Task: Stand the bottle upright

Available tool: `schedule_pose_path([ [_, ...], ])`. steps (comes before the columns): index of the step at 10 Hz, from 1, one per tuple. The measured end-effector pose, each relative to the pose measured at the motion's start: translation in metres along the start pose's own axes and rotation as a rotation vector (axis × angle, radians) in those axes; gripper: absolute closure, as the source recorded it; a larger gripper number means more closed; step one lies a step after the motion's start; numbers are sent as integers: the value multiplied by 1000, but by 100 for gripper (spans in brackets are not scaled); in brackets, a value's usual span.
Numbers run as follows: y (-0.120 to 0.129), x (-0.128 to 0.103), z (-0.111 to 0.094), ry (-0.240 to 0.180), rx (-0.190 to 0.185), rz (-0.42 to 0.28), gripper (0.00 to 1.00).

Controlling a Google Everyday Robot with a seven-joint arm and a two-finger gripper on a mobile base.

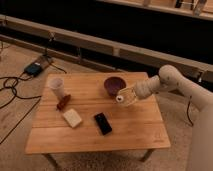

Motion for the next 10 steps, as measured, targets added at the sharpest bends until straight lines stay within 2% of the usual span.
schedule_pose_path([
  [3,-2,-4,-2,6,-28,23,100],
  [10,-4,-5,-2,6,-25,34,100],
])
